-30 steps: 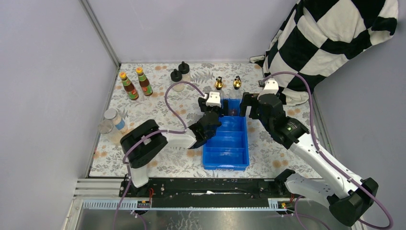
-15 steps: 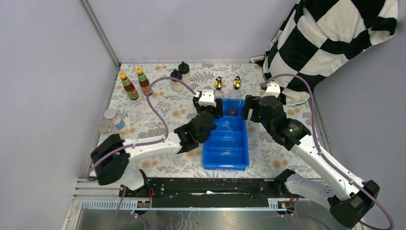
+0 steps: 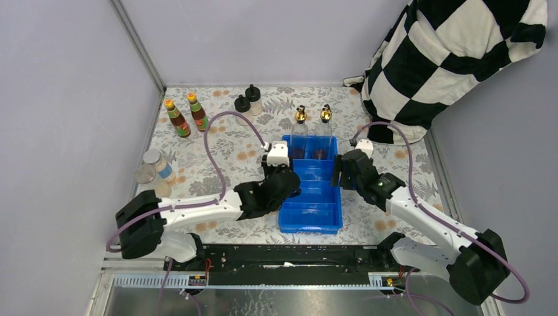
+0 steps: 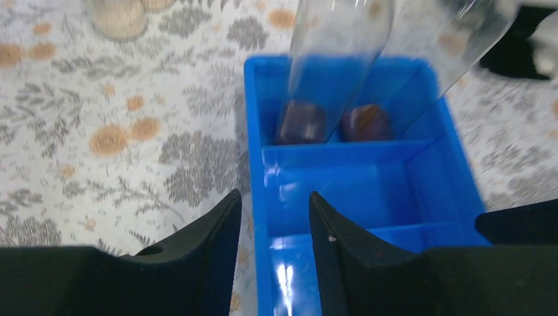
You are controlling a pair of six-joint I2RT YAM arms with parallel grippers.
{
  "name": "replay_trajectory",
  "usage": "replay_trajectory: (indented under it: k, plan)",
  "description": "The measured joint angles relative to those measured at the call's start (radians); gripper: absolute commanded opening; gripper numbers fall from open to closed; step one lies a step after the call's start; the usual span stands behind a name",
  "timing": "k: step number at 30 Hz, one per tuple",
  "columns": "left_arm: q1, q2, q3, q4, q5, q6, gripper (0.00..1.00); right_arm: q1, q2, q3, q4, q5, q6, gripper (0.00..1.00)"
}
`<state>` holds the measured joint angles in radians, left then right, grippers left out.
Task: Organize the condiment bottles
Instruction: Move the storage box to the center of the board.
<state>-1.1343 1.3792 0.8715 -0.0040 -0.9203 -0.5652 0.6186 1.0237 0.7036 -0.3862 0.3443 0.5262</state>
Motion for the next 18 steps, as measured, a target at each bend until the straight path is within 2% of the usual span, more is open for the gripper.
replay_trajectory:
  k: [11,15,18]
  plan:
    - [-0.015,0.181,-0.057,-0.043,0.008,-0.122,0.39,0.000,0.109,-0.073,0.116,-0.044,0.037,0.72]
    - [-0.008,0.238,-0.057,-0.040,0.035,-0.137,0.38,0.000,0.159,-0.073,0.153,-0.050,0.036,0.64]
    - [0.004,0.266,-0.053,-0.028,0.057,-0.143,0.34,0.001,0.185,-0.073,0.180,-0.068,0.039,0.54]
